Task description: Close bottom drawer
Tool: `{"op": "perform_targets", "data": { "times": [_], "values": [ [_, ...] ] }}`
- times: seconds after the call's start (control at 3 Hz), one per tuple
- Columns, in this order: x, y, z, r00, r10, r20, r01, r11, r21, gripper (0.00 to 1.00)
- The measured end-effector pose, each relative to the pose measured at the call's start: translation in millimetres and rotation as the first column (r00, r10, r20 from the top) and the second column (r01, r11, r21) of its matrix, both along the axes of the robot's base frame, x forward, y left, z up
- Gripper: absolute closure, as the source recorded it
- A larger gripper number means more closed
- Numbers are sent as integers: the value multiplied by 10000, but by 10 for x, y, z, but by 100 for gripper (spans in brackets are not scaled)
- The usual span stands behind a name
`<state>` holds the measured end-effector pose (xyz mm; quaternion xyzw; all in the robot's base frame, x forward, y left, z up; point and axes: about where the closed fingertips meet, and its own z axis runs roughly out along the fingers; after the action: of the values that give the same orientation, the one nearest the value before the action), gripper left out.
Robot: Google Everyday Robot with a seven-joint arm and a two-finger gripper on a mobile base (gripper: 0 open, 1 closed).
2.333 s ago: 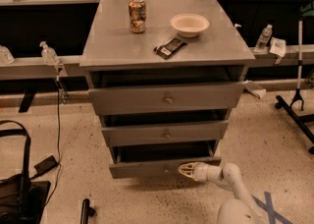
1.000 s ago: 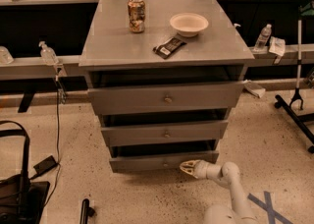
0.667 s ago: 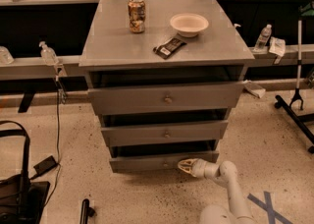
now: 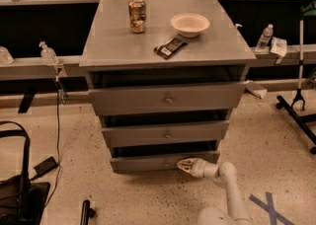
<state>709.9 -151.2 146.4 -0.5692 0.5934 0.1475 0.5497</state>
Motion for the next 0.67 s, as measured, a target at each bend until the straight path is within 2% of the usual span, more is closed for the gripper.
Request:
{"op": "perform_targets", "data": {
  "times": [0.33,0.67],
  "values": [
    [-88,0,-117,9996,-141,-232,145,9998,166,100],
    [-89,16,-86,9996,-190,-223,199,9990,406,100]
  ]
}}
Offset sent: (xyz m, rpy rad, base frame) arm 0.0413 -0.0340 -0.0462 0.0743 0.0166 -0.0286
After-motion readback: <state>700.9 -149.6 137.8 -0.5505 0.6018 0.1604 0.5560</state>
